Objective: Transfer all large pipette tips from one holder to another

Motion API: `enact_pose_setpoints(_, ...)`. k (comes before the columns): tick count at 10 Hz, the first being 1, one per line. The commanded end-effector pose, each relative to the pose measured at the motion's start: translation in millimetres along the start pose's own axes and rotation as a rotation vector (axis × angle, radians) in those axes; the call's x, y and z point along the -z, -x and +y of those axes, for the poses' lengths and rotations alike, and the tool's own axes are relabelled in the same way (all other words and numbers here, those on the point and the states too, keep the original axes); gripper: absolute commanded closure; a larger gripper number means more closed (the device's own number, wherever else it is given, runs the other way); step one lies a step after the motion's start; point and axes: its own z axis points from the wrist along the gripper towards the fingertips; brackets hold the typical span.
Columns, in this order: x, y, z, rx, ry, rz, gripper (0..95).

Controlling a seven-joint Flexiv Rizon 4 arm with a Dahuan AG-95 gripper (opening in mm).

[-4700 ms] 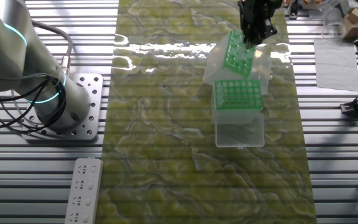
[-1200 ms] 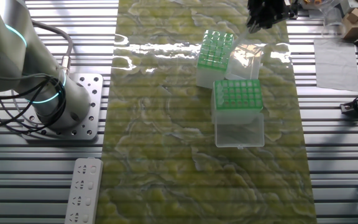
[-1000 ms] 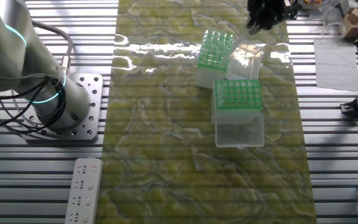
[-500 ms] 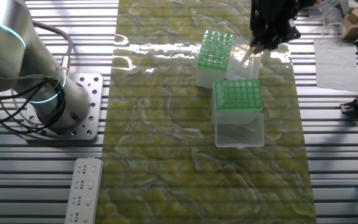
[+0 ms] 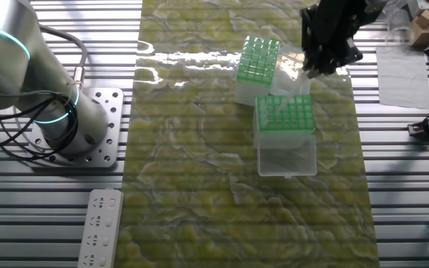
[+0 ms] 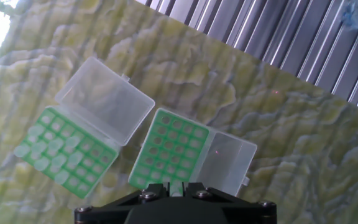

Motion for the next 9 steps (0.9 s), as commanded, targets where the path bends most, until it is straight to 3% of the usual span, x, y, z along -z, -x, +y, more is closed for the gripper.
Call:
enact_pose_setpoints(1, -2.8, 2.1, -3.4, 0.013, -0.001, -0.004, 95.0)
enact_pose_setpoints(9, -14.2, 5.8, -11.0, 0.021, -0.005, -0.028, 95.0)
